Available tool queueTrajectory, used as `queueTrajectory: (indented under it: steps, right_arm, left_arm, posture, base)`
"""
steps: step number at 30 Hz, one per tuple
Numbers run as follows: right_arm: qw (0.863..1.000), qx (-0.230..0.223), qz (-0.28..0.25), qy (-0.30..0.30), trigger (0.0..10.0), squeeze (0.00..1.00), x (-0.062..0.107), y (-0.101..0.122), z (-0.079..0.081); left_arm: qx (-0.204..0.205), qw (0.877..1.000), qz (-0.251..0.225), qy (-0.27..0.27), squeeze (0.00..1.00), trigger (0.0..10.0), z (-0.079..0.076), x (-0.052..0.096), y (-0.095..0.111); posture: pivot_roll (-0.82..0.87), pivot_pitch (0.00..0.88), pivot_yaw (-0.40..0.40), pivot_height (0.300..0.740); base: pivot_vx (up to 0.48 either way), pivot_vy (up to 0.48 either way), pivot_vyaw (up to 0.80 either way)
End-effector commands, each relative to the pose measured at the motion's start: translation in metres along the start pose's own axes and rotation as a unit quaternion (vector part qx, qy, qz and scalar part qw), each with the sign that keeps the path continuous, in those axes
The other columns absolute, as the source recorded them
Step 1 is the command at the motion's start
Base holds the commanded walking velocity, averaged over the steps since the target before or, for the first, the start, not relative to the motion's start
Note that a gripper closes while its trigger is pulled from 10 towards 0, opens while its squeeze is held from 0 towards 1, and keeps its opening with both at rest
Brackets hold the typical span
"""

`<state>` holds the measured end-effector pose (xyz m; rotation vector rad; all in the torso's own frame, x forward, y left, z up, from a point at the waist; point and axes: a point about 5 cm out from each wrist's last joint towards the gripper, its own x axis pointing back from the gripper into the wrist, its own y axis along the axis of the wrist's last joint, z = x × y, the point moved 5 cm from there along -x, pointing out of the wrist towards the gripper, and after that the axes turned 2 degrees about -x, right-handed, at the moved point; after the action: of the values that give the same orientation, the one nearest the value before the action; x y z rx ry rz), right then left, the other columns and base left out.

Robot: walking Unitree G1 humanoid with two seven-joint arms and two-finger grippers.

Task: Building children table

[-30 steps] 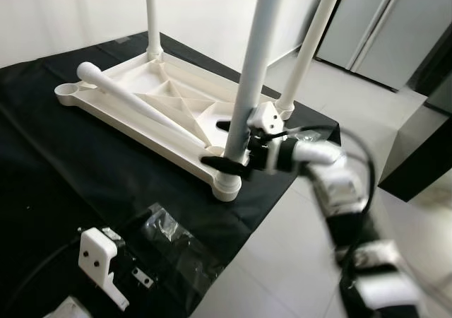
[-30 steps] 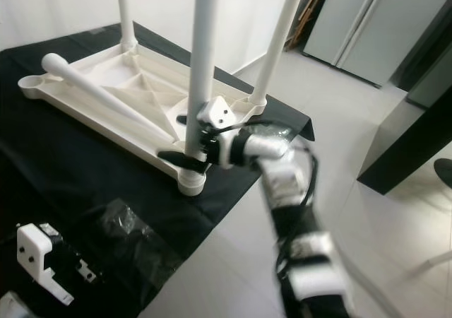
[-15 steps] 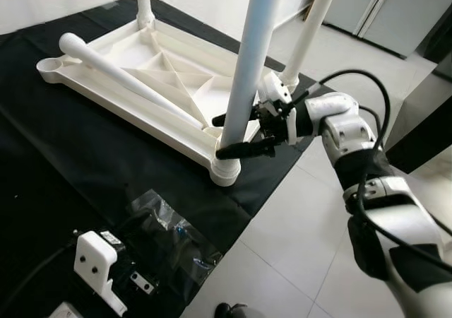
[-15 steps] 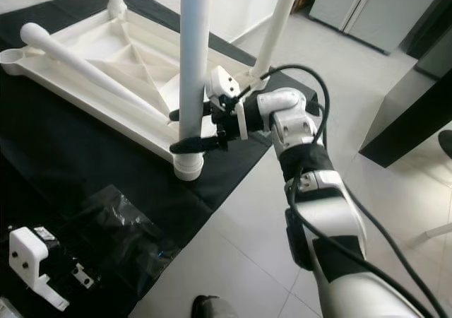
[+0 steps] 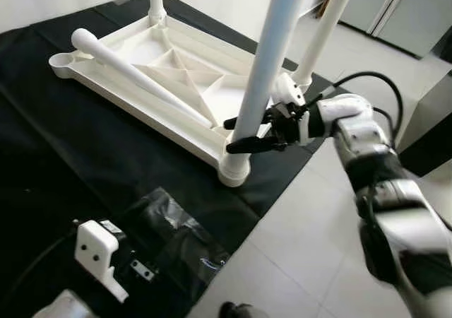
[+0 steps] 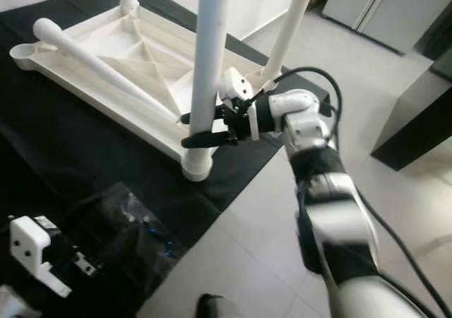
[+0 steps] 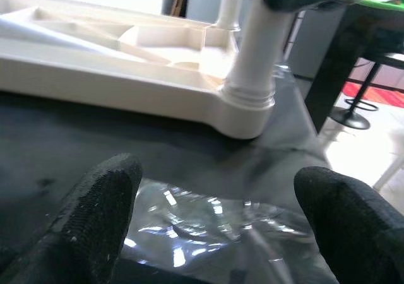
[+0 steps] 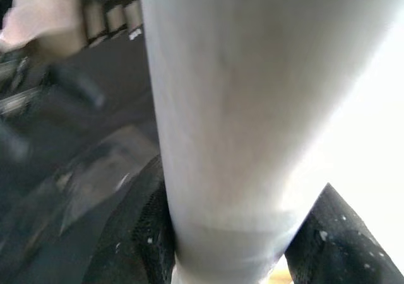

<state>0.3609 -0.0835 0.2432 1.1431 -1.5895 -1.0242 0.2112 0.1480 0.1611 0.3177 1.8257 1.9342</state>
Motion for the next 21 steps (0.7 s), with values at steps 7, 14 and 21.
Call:
queueTrajectory:
  steps: [7,14,21]
  right_arm:
    - [0.882,-0.199,0.075,-0.42,0.0,0.0,-0.043,-0.09,0.076]
    - [0.889,-0.172,0.056,-0.42,0.0,0.0,-0.045,-0.085,0.04]
    - [0.89,-0.191,0.055,-0.411,10.0,1.0,-0.045,-0.069,0.043]
  left_arm:
    - [-0.001,1.0,0.004,0.001,0.0,10.0,0.013,-0.008,-0.009]
    - [-0.001,1.0,-0.006,0.015,0.0,10.0,0.019,-0.012,-0.01]
    - [-0.003,1.0,-0.008,0.015,0.0,10.0,0.02,-0.013,-0.01]
  posture:
    - [-0.06,0.137,-0.118,0.74]
    - [-0.05,0.103,-0.136,0.74]
    - [-0.05,0.114,-0.131,0.74]
  base:
    - [0.0,0.0,0.0]
    - [0.0,0.0,0.0]
    - [0.0,0.0,0.0]
